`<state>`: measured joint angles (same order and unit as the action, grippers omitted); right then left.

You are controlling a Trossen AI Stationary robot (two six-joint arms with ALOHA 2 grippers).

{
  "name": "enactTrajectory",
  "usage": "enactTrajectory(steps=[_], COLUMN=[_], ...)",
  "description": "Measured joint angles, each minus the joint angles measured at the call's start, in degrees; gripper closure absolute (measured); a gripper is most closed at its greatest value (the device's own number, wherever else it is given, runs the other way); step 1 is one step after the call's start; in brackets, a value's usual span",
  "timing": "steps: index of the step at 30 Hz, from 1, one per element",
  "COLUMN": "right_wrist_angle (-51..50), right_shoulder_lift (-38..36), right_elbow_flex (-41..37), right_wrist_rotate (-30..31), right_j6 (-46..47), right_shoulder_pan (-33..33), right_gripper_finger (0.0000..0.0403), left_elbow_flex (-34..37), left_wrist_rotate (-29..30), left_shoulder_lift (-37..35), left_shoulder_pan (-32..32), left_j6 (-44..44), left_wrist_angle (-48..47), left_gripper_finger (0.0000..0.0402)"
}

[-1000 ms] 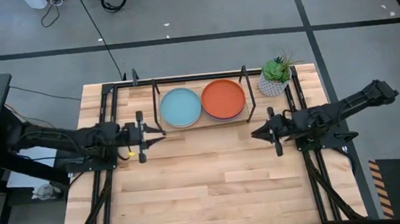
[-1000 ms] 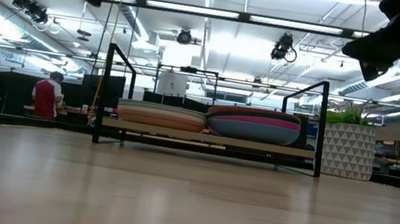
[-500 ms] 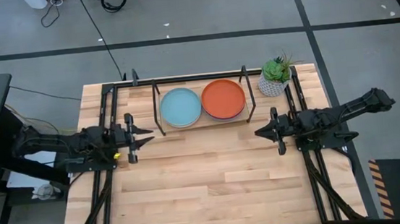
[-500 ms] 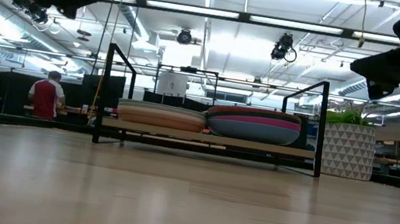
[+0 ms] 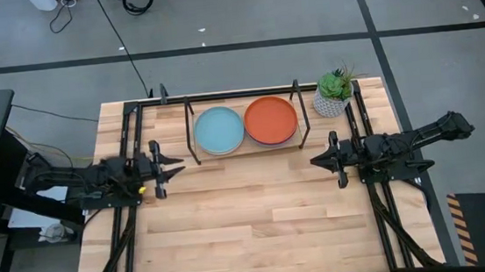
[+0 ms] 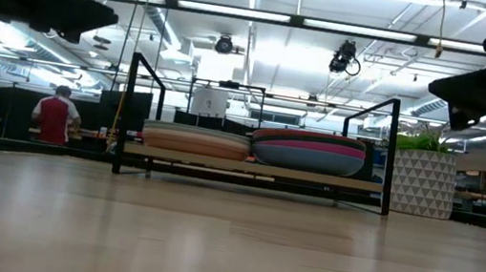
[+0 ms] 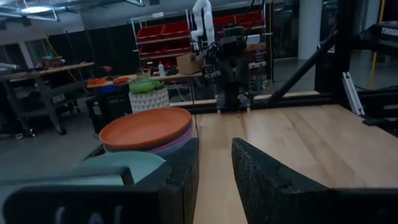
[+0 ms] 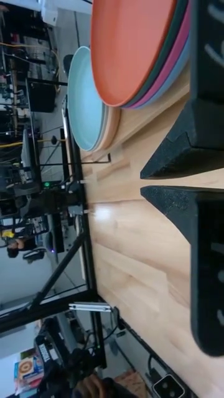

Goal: Place and stack plates onto a shelf
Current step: Return to Home Position

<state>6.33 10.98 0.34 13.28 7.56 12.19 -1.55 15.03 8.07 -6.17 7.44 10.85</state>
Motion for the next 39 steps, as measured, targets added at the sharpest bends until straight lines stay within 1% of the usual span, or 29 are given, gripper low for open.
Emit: enactTrajectory(steps=[2, 6, 11, 13, 15, 18, 23, 26, 31, 39], right_wrist_angle=[0.03, 0.0, 0.98, 1.07, 0.76, -1.79, -3.48, -3.5, -3.47, -3.06], right_shoulder_lift=[0.0, 0.11, 0.33, 0.33, 0.37, 0.45, 1.28, 1.4, 1.4, 1.4], right_elbow_flex=[0.0, 0.0, 0.0, 0.0, 0.0, 0.0, 0.0, 0.0, 0.01, 0.02], right_wrist_rotate=[0.0, 0.0, 0.02, 0.03, 0.03, 0.03, -1.57, -1.79, -2.86, -2.89], right_j6=[-0.75, -1.78, -3.25, -3.47, -3.32, -0.97, 0.5, 3.18, 4.3, 4.32], right_shoulder_pan=[0.0, 0.0, 0.0, 0.0, 0.0, 0.0, 0.03, 0.02, 0.02, 0.02], right_gripper_finger=[0.0369, 0.0369, 0.0369, 0.0369, 0.0369, 0.0369, 0.0369, 0.0369, 0.0369, 0.0369], left_elbow_flex=[1.04, 1.06, 1.06, 1.08, 1.08, 1.08, 1.1, 1.1, 1.1, 1.13], left_wrist_rotate=[0.29, 0.44, 0.26, -1.22, -4.24, -7.8, -7.88, -7.89, -7.96, -7.61], left_shoulder_lift=[-0.69, -1.1, -1.11, -1.07, -1.0, -0.98, -0.98, -0.98, -0.98, -0.96], left_shoulder_pan=[0.0, 0.0, 0.0, 0.0, -0.06, -0.1, -0.09, -0.12, -0.17, -0.17], left_j6=[-0.79, -1.67, -2.37, -3.01, -4.35, -6.41, -9.85, -10.86, -8.49, -5.07], left_wrist_angle=[-0.3, -2.92, -3.36, -3.61, -3.88, -4.03, -7.76, -8.07, -8.3, -7.2], left_gripper_finger=[0.0299, 0.0299, 0.0299, 0.0299, 0.0299, 0.0299, 0.0299, 0.0299, 0.0299, 0.0299])
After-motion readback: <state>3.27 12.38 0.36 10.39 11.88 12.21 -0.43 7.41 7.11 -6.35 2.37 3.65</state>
